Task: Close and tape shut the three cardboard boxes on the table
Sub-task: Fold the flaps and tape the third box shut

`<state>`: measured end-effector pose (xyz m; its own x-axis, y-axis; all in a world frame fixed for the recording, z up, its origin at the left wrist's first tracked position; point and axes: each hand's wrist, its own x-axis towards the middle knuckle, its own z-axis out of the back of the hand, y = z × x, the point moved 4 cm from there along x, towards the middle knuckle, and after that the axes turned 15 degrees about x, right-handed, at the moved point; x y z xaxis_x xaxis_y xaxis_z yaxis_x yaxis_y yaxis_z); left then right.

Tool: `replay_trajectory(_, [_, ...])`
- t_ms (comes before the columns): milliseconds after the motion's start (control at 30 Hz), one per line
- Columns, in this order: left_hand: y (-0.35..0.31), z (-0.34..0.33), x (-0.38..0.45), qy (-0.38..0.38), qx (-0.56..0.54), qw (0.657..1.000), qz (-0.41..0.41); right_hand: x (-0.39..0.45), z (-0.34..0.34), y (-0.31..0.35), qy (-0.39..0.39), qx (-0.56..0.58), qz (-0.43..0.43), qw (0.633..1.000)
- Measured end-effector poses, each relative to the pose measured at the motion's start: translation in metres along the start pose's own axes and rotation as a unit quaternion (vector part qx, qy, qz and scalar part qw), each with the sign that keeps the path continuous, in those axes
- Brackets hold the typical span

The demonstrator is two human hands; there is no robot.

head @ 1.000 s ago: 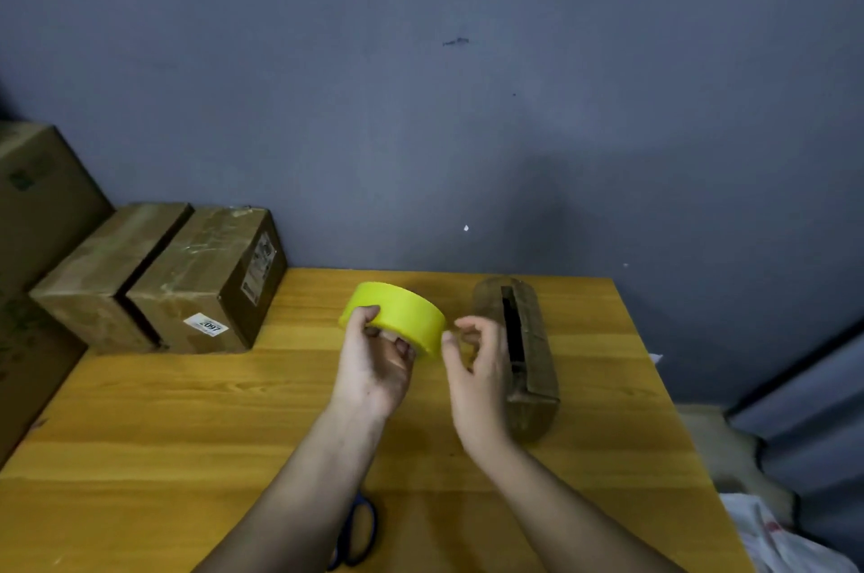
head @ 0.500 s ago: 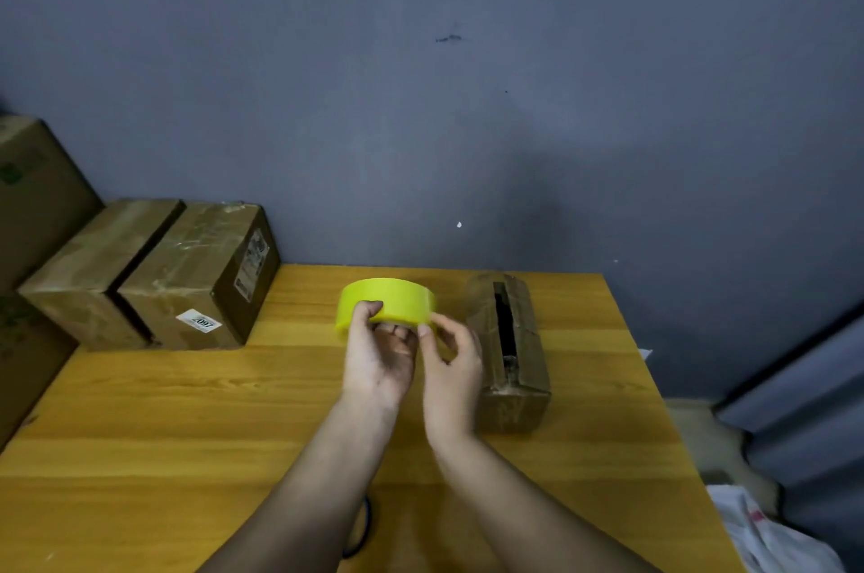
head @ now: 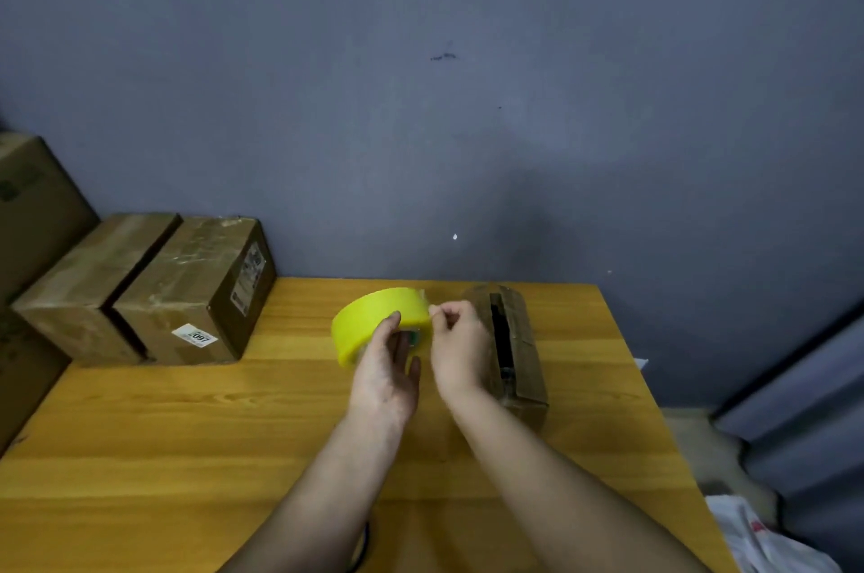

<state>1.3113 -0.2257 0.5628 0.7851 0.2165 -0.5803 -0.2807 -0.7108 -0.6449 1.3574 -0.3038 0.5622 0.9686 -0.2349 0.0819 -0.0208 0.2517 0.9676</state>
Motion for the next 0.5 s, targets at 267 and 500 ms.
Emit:
replay_trajectory(267, [-0.009,0.000,-0.013,0.076,-0.037,0.996,0.021,0.026,-0.005,0.029,0.079,-0.189,0.180,0.962])
replay_trajectory(500, [-0.050,0.052,-0.028,-0.120,0.364,0.844,-0.376,0.026,-0.016,0.055,0.093,-0.301,0.462,0.829])
